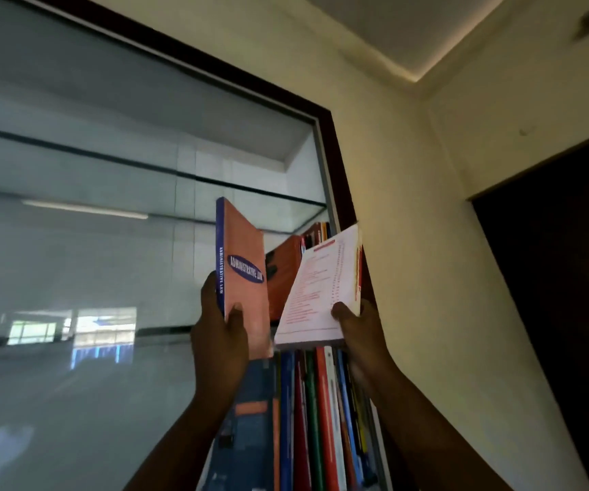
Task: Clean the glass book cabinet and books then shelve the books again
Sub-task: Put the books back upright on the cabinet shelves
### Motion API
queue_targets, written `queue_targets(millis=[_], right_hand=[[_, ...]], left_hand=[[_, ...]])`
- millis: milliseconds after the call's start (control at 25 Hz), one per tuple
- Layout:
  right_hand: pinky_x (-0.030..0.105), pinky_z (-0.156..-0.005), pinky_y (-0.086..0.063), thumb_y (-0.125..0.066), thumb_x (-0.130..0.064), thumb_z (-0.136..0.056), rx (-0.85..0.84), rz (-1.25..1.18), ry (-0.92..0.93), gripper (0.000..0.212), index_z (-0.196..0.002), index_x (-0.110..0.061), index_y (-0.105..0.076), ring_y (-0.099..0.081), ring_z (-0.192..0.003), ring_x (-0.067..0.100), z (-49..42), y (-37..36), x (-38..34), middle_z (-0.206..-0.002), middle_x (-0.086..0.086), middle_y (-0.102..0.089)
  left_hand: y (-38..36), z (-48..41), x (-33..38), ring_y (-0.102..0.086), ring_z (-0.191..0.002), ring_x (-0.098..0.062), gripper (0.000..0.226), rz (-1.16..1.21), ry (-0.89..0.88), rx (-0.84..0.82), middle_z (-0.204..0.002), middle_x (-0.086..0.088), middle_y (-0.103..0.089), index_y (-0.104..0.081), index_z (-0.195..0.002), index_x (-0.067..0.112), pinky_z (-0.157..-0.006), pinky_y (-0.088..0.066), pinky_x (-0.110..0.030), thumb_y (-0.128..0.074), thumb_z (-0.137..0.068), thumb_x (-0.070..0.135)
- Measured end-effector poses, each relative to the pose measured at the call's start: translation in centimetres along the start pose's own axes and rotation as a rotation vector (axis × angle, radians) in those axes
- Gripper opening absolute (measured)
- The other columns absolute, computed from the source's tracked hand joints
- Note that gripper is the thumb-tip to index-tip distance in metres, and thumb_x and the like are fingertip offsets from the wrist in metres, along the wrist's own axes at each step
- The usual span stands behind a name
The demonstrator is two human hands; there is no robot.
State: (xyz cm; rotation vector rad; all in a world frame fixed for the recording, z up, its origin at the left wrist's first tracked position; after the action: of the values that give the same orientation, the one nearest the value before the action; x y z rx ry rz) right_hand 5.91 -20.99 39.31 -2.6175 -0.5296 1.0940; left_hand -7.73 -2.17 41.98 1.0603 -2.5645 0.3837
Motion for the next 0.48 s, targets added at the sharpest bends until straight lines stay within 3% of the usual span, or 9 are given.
queue_targets(millis=[80, 200, 240, 400, 480], right_hand=[[0.035, -0.081, -0.054, -0.056, -0.011, -0.091, -0.004, -0.01, 0.027, 0.047, -0.135, -0.011, -0.038, -0.059, -0.107, 0.024, -4.1, -1.2, 0.8, -0.125, 0.01, -0.057], [0.018, -0.065, -0.052, -0.06, -0.014, -0.09, 0.063, 0.028, 0.159, 0.054, -0.137, -0.009, -0.034, -0.056, -0.103, 0.017, -8.2, -1.9, 0.4, -0.123, 0.002, -0.053], [0.02, -0.068, -0.052, -0.059, -0.013, -0.09, 0.07, 0.039, 0.207, 0.057, -0.139, -0.011, -0.031, -0.055, -0.104, 0.016, -9.5, -2.2, 0.3, -0.124, 0.004, -0.052], [0.047, -0.095, -0.048, -0.052, -0.006, -0.092, 0.0, 0.098, 0.341, 0.065, -0.146, -0.021, -0.018, -0.049, -0.121, 0.025, -14.2, -5.9, 1.8, -0.138, 0.008, -0.045], [0.048, -0.101, -0.043, -0.051, -0.005, -0.092, 0.009, 0.12, 0.398, 0.066, -0.147, -0.019, -0.017, -0.042, -0.129, 0.027, -15.8, -8.0, 3.0, -0.143, 0.01, -0.04]], left_hand=[[-1.8, -3.1, 0.2, -0.049, -0.121, -0.034, 0.052, -0.039, -0.06, 0.034, -0.139, -0.015, -0.046, -0.024, -0.146, 0.017, -0.097, -0.043, -0.047, -0.042, -0.097, 0.011], [-4.1, -7.1, -0.5, -0.048, -0.121, -0.035, 0.052, -0.038, -0.069, 0.047, -0.14, -0.015, -0.044, -0.023, -0.146, 0.016, -0.097, -0.042, -0.05, -0.042, -0.098, 0.01], [-4.9, -8.2, -1.1, -0.048, -0.121, -0.035, 0.052, -0.035, -0.06, 0.05, -0.14, -0.015, -0.044, -0.023, -0.146, 0.016, -0.097, -0.042, -0.051, -0.042, -0.098, 0.01], [-7.5, -11.1, -3.7, -0.049, -0.121, -0.037, 0.05, -0.071, -0.029, 0.098, -0.138, -0.017, -0.045, -0.025, -0.145, 0.014, -0.099, -0.041, -0.055, -0.041, -0.098, 0.007], [-8.1, -12.2, -4.6, -0.049, -0.12, -0.038, 0.05, -0.115, -0.045, 0.127, -0.137, -0.019, -0.046, -0.025, -0.145, 0.012, -0.097, -0.042, -0.053, -0.04, -0.098, 0.006]])
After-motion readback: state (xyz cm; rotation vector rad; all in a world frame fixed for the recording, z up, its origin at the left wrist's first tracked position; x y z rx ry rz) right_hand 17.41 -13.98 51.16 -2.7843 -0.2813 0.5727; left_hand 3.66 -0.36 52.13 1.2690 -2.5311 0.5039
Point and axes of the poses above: each hand's wrist, its own z-axis away from the middle knuckle, its own y-axis out of the back of the hand, x = y × z, the point moved 9 cm from there along -z, towards the middle knuckle
